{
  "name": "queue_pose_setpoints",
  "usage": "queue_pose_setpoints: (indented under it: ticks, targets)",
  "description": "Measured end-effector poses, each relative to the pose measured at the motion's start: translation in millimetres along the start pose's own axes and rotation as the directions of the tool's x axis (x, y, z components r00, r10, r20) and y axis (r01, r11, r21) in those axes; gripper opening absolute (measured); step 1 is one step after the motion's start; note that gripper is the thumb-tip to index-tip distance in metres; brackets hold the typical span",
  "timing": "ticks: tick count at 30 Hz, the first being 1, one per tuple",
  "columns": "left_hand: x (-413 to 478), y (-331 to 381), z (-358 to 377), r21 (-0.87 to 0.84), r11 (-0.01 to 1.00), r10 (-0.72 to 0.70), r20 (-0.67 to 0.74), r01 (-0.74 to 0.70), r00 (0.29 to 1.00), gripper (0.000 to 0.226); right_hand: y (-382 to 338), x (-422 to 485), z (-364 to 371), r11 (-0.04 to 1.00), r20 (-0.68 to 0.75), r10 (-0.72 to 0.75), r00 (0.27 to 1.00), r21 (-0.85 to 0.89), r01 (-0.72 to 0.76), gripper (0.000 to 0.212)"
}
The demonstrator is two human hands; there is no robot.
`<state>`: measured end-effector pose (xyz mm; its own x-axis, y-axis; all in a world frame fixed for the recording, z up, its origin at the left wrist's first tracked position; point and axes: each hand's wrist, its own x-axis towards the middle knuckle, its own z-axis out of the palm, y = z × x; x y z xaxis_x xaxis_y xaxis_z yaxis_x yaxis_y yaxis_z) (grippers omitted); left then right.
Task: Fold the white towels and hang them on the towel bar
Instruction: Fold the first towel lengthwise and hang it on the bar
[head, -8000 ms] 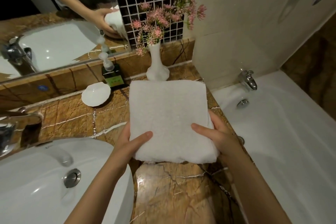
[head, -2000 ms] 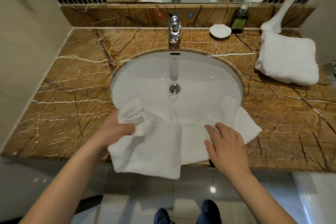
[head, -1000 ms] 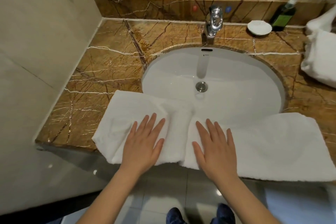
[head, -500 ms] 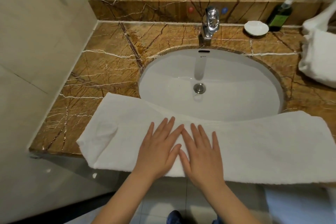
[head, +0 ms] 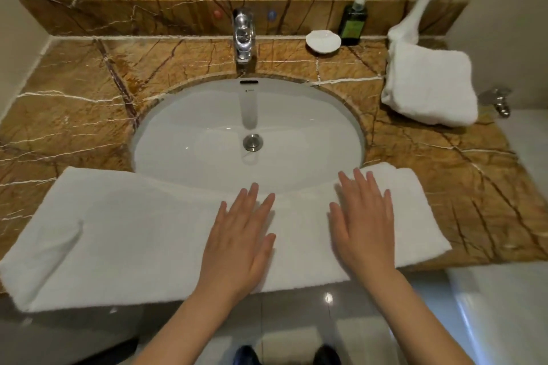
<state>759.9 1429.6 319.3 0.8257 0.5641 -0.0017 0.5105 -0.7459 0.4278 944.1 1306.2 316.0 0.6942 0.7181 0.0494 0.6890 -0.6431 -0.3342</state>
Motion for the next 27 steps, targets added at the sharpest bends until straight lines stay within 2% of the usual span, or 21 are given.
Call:
queue_pose_setpoints:
  ticks: [4,9,12,15,17,19,21,23,25,27]
  targets:
    - [28.4,59.4,41.2,0.052,0.989,0.129,0.11,-0.136,0.985,0.057,44.2,-6.9,-1.1,0.991,0.12,0.07,0.99,-0.12,-0.056,0.057]
    - [36.4,94.7,69.2,0.225,0.958,0.131,0.199,-0.176,0.971,0.059,70.4,-18.9,-7.1,0.991,0.075,0.077,0.994,-0.113,-0.068,0.061]
    - [33.9,106.5,72.7,0.229,0.954,0.154,0.184,-0.195,0.971,0.057,84.5,-18.2,-10.1,0.995,0.072,0.041,0.997,-0.09,-0.034,0.061]
    - [45.1,112.4,67.0,0.146,0.973,0.169,0.075,-0.179,0.983,0.05,96.5,-8.5,-16.2,0.997,0.005,0.041,0.999,0.064,-0.041,0.051]
    - [63.4,113.8,60.8,0.069,0.988,0.142,-0.021,-0.14,0.99,0.041,103.8,4.9,-22.5,0.98,-0.125,0.14,0.982,0.159,-0.119,0.039]
    - [86.5,116.2,56.0,0.045,0.995,0.086,-0.046,-0.084,0.995,0.038,110.0,21.1,-29.0,0.962,-0.181,0.255,0.95,0.149,-0.23,0.035]
    - [109.1,118.7,53.4,0.016,1.0,0.003,0.033,-0.003,0.999,0.046,113.6,36.4,-33.7,0.937,-0.151,0.339,0.929,0.147,-0.318,0.036]
    - [125.8,120.9,55.5,-0.025,0.998,-0.055,0.101,0.058,0.993,0.049,116.2,46.9,-37.0,0.904,-0.106,0.39,0.915,0.231,-0.358,0.038]
    - [133.9,122.0,57.8,-0.094,0.992,-0.076,0.098,0.085,0.992,0.047,117.8,53.2,-38.9,0.857,-0.054,0.432,0.9,0.335,-0.391,0.039]
    - [136.8,122.6,58.7,-0.125,0.99,-0.064,0.038,0.068,0.997,0.039,119.9,55.6,-40.2,0.819,-0.011,0.466,0.885,0.382,-0.427,0.038]
